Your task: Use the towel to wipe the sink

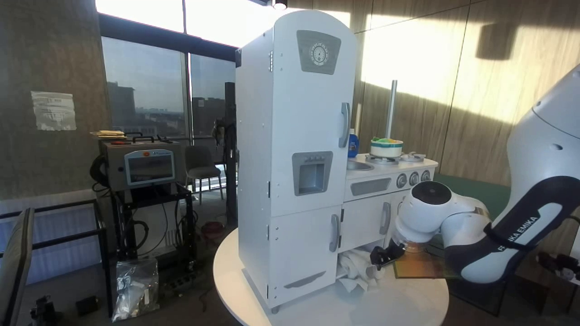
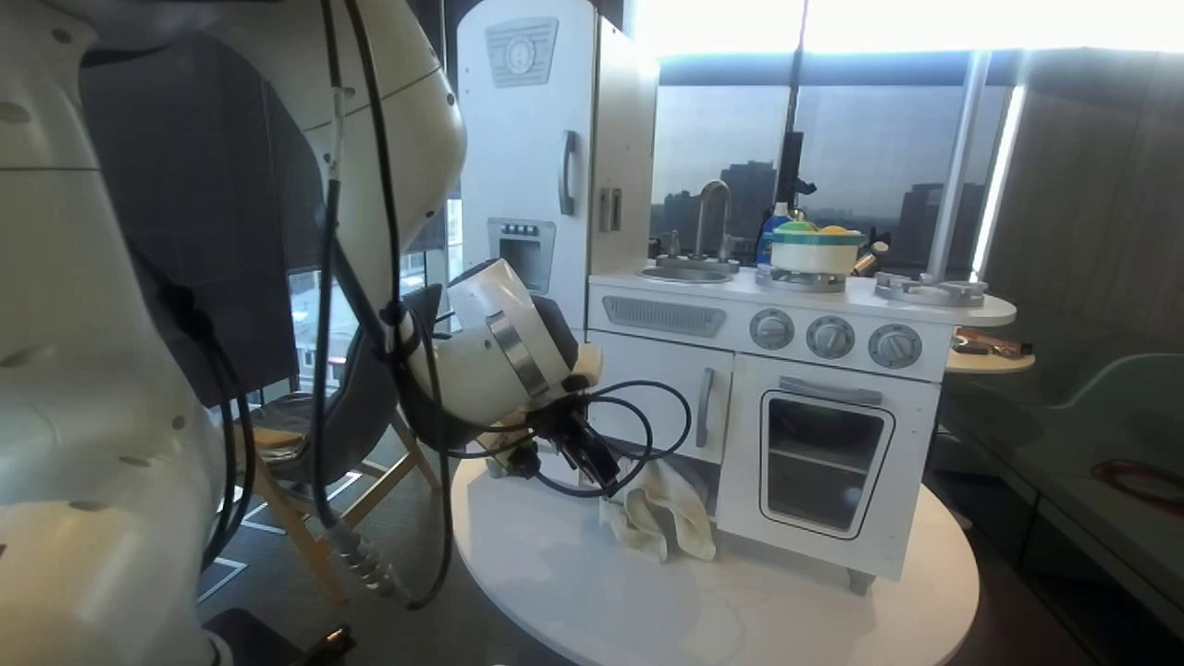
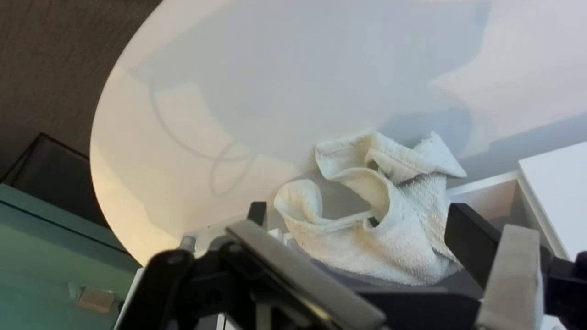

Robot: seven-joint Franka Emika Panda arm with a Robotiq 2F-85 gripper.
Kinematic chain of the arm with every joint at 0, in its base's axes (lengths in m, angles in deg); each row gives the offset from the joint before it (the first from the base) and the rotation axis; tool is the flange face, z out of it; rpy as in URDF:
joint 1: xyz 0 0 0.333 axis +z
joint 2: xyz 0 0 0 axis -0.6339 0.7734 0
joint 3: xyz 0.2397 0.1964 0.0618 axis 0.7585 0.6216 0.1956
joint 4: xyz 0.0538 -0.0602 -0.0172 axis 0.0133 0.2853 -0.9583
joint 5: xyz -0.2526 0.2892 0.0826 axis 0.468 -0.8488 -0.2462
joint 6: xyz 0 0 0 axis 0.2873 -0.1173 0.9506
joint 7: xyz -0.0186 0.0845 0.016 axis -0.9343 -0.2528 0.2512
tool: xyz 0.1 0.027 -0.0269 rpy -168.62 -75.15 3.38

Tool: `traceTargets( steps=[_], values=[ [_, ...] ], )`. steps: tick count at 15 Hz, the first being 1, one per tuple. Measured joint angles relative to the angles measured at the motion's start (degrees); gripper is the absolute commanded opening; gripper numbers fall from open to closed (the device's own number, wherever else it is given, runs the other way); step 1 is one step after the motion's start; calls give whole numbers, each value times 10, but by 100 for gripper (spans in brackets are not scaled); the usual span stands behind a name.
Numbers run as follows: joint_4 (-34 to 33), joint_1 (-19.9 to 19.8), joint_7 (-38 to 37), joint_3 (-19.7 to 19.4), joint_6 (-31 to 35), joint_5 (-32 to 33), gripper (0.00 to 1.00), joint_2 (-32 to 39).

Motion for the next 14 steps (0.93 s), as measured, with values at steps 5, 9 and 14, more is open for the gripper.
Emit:
traceTargets(
  steps=[5,9,14],
  values=[
    [-63,-21,-208,16,4,230,100,51],
    [-140,-21,-356,16,-6,411,100,152],
    [-240,-22,-442,15,-26,562,100,316]
  ],
)
